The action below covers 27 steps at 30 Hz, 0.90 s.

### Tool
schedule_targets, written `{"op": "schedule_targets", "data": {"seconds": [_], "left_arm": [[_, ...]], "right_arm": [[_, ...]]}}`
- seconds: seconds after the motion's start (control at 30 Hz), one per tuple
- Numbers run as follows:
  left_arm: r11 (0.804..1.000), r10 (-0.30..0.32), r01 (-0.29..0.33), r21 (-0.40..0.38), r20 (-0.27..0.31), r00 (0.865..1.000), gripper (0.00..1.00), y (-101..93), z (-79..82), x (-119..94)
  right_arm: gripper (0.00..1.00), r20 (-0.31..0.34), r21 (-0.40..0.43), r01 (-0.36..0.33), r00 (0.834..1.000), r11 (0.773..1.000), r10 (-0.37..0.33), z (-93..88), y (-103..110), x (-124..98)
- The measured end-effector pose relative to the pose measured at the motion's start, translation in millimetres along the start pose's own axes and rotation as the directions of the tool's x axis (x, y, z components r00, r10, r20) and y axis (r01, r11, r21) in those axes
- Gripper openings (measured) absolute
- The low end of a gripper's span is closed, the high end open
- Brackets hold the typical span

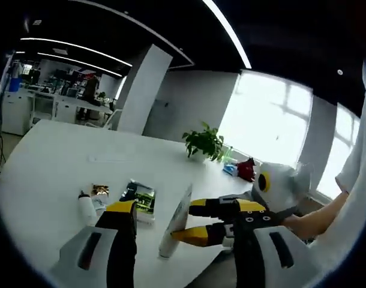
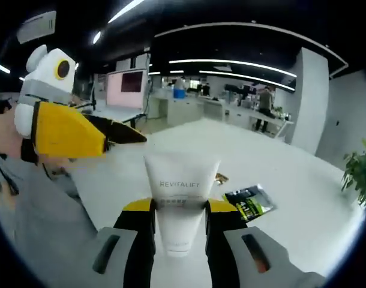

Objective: Arrange the skincare products in the storage area until every visible bottle or jar stands upright without overlapping.

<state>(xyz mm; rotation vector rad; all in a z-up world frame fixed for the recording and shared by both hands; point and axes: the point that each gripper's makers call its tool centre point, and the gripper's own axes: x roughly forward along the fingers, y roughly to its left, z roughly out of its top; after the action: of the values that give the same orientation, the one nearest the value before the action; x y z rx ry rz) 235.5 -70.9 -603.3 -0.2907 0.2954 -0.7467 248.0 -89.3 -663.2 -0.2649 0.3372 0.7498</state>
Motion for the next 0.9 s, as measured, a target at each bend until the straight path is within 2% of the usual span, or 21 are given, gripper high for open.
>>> {"op": "schedule_targets", "data": {"seconds": [0.13, 0.27, 0.4, 0.57, 0.73, 0.77, 0.83, 0.9], "left_arm": [[1.0, 0.002, -0.002, 0.012, -0.03, 1.0, 0.47, -4.9, -7.3, 2], [0.999, 0.03, -0.027, 0.04, -0.07, 0.997, 0.36, -2.4, -16.1, -3], [0.998, 0.046, -0.042, 0.054, -0.092, 0.995, 0.25, -3.5, -22.3, -8], [0.994, 0.066, -0.056, 0.095, -0.097, 0.993, 0.18, -3.3, -24.0, -12], [0.976, 0.135, -0.114, 0.185, -0.106, 0.985, 0.06, 3.7, -27.3, -19], [0.974, 0.138, -0.119, 0.193, -0.09, 0.986, 0.08, 3.8, -25.0, -19], [0.978, 0.129, -0.113, 0.172, -0.084, 0.988, 0.07, 0.5, -24.0, -19], [0.977, 0.125, -0.108, 0.185, -0.083, 0.989, 0.07, -2.9, -23.1, -17]], "right_arm": [[0.31, 0.015, -0.038, -0.041, 0.999, 0.998, 0.041, 7.0, 18, -1], [0.31, 0.023, -0.082, -0.067, 0.997, 0.994, 0.069, 12.6, 31, -4], [0.31, 0.042, -0.056, -0.096, 0.994, 0.994, 0.099, 14.6, 41, -5], [0.31, 0.05, -0.024, -0.125, 0.991, 0.992, 0.126, 15.3, 52, -7], [0.31, 0.046, -0.025, -0.14, 0.989, 0.99, 0.141, 12.0, 62, -10], [0.31, 0.048, -0.021, -0.14, 0.989, 0.99, 0.14, 11.9, 62, -10], [0.31, 0.05, -0.015, -0.139, 0.989, 0.99, 0.14, 13.1, 60, -13], [0.31, 0.05, -0.016, -0.134, 0.99, 0.991, 0.134, 12.8, 59, -15]]}}
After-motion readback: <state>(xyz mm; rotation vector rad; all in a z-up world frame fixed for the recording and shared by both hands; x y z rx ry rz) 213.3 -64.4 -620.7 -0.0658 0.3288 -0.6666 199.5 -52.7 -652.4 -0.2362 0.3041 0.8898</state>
